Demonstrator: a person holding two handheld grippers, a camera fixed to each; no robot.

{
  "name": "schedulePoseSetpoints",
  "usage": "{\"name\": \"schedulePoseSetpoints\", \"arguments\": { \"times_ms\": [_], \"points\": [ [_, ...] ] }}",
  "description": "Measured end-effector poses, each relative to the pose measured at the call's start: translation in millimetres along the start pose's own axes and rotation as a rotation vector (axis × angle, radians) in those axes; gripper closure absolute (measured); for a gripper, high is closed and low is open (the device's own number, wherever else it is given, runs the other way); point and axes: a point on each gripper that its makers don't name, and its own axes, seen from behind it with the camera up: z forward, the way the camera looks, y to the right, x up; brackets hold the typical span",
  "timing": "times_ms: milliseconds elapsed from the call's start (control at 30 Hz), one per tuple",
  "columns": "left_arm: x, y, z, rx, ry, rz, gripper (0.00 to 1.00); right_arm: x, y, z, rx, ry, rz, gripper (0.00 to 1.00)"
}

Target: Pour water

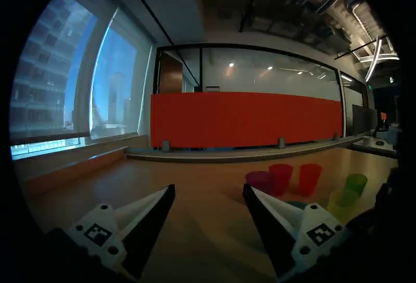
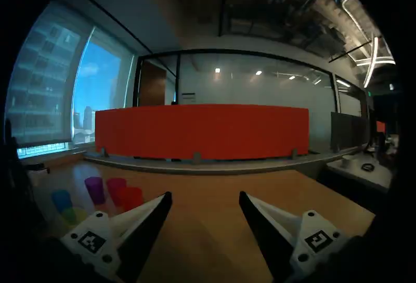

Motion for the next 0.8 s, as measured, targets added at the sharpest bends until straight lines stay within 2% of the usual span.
{"name": "schedulePoseSetpoints", "arguments": {
  "times_ms": [200, 467, 800],
  "points": [
    [0, 0.2, 0.1, 0.000, 0.000, 0.000, 0.03, 2, -4, 8.1, -0.013, 0.017, -0.019, 0.00],
    [0, -0.6, -0.2, 0.000, 0.000, 0.000, 0.03, 10, -9, 15.4, -0.015, 0.047, 0.000, 0.00],
    [0, -0.7, -0.2, 0.000, 0.000, 0.000, 0.03, -2, 4, 10.8, -0.028, 0.038, 0.024, 0.00]
  ]
}}
